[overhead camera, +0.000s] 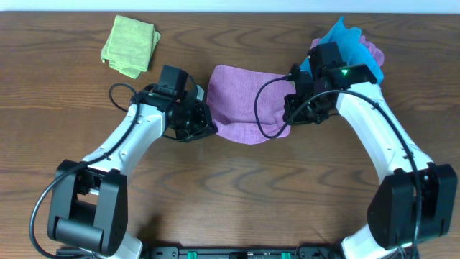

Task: Fold the cloth
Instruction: 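Hold the cloth with both grippers and pull it taut sideways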

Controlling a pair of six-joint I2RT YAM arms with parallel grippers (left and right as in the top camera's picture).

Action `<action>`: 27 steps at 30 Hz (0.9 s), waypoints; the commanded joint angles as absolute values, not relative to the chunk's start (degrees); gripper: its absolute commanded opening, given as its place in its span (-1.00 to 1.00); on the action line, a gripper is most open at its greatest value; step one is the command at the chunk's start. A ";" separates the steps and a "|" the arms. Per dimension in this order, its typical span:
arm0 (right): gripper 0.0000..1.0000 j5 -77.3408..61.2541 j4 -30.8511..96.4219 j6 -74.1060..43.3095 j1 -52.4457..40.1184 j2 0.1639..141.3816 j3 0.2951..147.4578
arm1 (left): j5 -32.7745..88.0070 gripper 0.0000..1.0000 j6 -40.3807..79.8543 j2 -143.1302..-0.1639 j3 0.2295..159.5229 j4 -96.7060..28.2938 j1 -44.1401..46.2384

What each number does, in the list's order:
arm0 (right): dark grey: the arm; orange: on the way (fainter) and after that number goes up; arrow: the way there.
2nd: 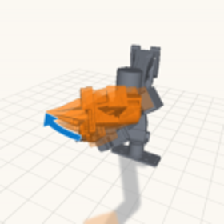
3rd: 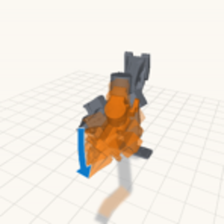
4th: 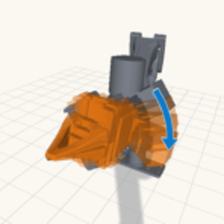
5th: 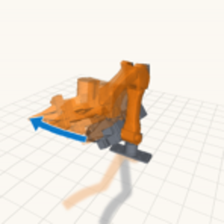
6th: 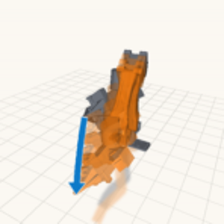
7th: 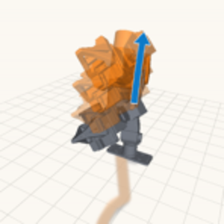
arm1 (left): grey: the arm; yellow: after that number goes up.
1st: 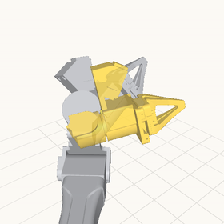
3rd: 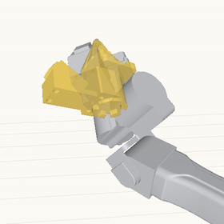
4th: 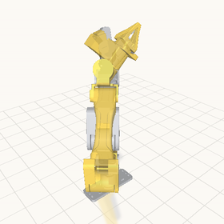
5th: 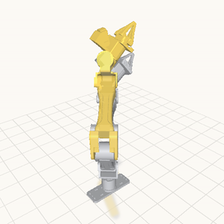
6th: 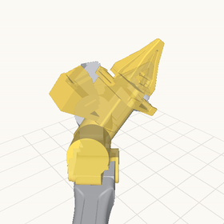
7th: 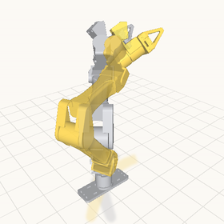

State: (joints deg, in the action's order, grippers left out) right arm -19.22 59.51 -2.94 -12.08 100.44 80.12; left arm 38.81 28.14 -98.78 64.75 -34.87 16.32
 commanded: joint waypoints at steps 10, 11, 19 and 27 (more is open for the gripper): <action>-0.97 -14.90 51.88 -4.73 -12.67 92.05 65.84 | 38.83 -0.88 27.00 -98.78 65.08 -36.47 17.63; -0.97 -14.00 50.83 -5.13 -12.67 91.61 65.69 | 38.83 -0.88 27.70 -98.76 65.08 -35.35 17.67; -0.97 -7.62 36.53 -5.96 -12.67 91.83 65.60 | 37.26 -0.88 37.85 -98.61 65.10 -18.87 17.56; -0.98 -3.11 27.70 -6.17 -12.64 96.73 65.60 | 29.63 -0.88 39.46 -99.26 65.08 -10.98 17.54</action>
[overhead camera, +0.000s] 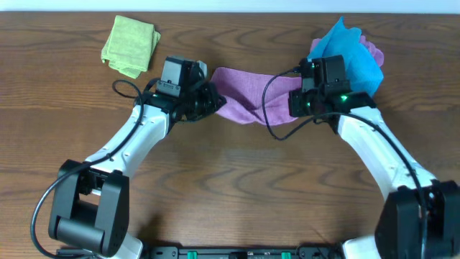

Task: Fold the cloth
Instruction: 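Hold the cloth with both grippers and pull it taut sideways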

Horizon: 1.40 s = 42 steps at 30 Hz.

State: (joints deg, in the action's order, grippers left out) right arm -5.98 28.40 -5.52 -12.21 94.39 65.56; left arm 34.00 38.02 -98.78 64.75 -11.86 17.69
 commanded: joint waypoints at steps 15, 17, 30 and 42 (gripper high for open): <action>-0.98 2.17 19.40 -6.07 -9.02 99.85 65.60 | 25.23 -0.88 44.69 -109.23 65.19 7.86 16.51; -0.97 2.17 18.26 -5.48 -8.56 100.51 65.60 | 24.38 -0.88 44.66 -110.17 65.67 9.45 16.51; -0.97 3.09 9.63 -4.58 -8.16 107.90 65.60 | 23.40 -0.88 44.58 -119.37 74.22 9.74 16.51; -0.31 4.49 7.09 -3.75 -8.16 111.28 65.63 | 22.22 -0.73 41.45 -121.60 74.74 9.80 16.45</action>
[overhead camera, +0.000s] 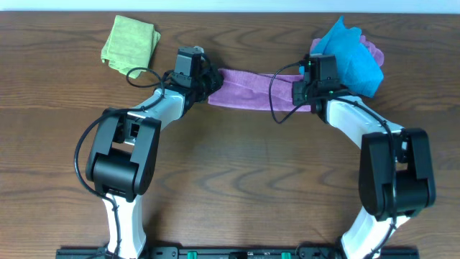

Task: Fold the cloth
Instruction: 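Hold the cloth with both grippers and pull it taut sideways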

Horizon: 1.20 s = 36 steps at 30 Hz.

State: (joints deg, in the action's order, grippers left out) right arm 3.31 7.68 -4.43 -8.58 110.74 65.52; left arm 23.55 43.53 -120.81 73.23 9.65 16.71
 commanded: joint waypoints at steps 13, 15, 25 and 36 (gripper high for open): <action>0.19 4.08 10.96 -6.63 -8.27 103.55 65.67 | 23.79 -0.32 33.15 -116.57 74.78 4.40 13.85; 0.21 4.05 13.15 -8.45 -8.27 101.69 65.67 | 23.62 -0.32 31.33 -114.74 74.78 1.65 13.19; 0.34 -7.92 27.90 -24.99 -5.58 94.19 65.47 | 23.24 -0.88 31.29 -109.93 74.81 -5.87 16.21; 0.33 -18.72 17.98 -31.62 -2.07 94.17 53.95 | 11.66 -0.88 29.50 -115.18 74.81 -4.56 21.06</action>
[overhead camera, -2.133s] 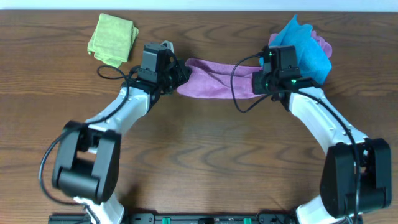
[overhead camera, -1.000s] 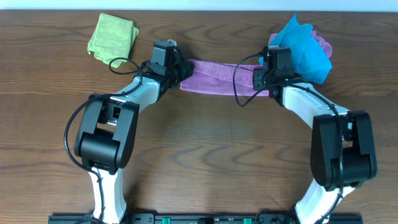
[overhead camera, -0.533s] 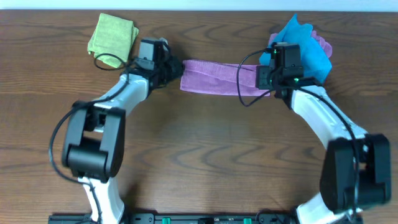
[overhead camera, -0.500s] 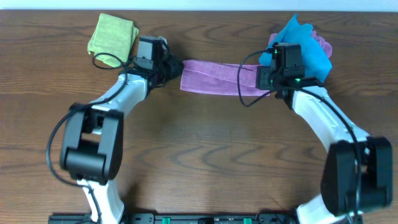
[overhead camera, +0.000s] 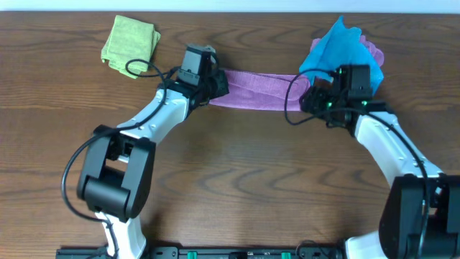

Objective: Fold the cloth

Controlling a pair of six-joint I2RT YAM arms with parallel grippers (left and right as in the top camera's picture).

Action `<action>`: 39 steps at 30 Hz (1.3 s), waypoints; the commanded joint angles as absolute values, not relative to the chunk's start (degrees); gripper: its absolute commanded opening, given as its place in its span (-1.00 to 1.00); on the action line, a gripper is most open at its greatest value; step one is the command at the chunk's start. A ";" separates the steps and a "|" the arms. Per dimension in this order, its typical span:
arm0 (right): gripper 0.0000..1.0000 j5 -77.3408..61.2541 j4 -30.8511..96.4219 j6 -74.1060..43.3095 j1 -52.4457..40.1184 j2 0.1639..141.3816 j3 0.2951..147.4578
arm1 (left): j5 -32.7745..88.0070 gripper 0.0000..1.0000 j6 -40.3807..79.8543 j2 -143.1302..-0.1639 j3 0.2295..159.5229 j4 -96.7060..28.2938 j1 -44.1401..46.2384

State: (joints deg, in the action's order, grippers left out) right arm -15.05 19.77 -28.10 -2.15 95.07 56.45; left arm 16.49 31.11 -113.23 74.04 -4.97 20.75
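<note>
The purple cloth (overhead camera: 259,90) lies as a narrow folded strip across the far middle of the table. My left gripper (overhead camera: 217,88) sits at its left end, shut on the fabric there. At the strip's right end is my right gripper (overhead camera: 313,101), pointing left, its fingers at the cloth's edge. The arm's own body hides whether those fingers are open or closed.
A folded green cloth (overhead camera: 131,44) lies at the far left. A crumpled blue cloth (overhead camera: 341,47) rests on a pink one (overhead camera: 372,52) at the far right, just behind the right wrist. Black cables loop beside both wrists. The wooden table (overhead camera: 237,180) extends toward the front.
The right arm has shifted right and a little nearer, its wrist now turned leftward at the strip's right end. The left gripper barely moved. The purple strip stays in place.
At first the purple cloth lay as a broad rounded shape, with both grippers at its near corners. Then the near edge was lifted toward the far side. Later the cloth lay as a narrow strip with both grippers at its ends, as it does now.
</note>
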 commanded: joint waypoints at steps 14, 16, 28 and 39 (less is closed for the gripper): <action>0.29 -15.64 4.34 -37.74 -2.07 94.19 43.59 | 7.05 -0.88 28.71 -120.53 74.81 -2.13 22.33; 0.28 -14.74 2.96 -37.71 -2.11 94.39 43.27 | 7.03 -0.88 28.69 -121.08 74.81 -2.33 22.52; 0.23 -13.26 -4.10 -41.36 -2.57 100.40 43.27 | 7.03 -0.89 28.69 -121.27 74.81 -3.07 23.05; 0.20 -11.99 -11.49 -44.34 -4.25 105.69 43.27 | 7.05 -0.88 28.71 -121.27 74.81 -3.66 23.05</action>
State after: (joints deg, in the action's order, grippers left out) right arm -13.06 -11.14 -41.95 -3.33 102.65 43.59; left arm 8.12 29.71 -120.27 74.04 -2.98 22.83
